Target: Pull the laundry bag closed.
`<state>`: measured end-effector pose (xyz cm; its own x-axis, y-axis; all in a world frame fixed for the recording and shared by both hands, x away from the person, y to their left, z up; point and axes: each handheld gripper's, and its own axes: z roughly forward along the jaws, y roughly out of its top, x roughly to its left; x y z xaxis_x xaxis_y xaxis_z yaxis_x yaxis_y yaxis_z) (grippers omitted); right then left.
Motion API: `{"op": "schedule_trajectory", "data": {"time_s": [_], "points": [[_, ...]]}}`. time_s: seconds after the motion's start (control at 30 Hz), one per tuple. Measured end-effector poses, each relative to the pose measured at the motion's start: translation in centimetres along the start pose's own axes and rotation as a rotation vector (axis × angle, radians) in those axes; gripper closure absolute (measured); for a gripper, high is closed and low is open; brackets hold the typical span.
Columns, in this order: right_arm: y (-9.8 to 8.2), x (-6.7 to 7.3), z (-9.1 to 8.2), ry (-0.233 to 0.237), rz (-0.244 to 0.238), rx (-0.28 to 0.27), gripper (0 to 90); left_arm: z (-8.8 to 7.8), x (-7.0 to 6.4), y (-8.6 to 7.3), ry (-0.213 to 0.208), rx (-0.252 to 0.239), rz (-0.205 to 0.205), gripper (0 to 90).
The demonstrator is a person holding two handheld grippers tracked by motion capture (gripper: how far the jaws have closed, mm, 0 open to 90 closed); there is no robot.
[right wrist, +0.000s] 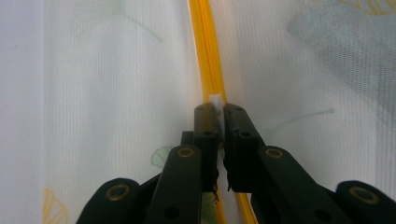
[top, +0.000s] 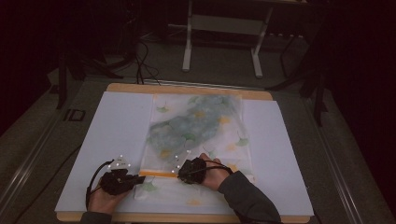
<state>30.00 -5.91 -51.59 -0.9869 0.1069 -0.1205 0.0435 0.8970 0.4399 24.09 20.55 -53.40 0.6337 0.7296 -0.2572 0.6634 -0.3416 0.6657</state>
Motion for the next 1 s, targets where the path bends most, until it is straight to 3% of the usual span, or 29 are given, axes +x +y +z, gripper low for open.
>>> {"op": "schedule_trajectory", "data": {"time_s": [1.0], "points": [[-0.98, -0.16, -0.63, -0.007, -0.006, 0.029, 84.7, -0.04, 0.04, -0.02, 0.000, 0.000, -0.001, 87.1]]}}
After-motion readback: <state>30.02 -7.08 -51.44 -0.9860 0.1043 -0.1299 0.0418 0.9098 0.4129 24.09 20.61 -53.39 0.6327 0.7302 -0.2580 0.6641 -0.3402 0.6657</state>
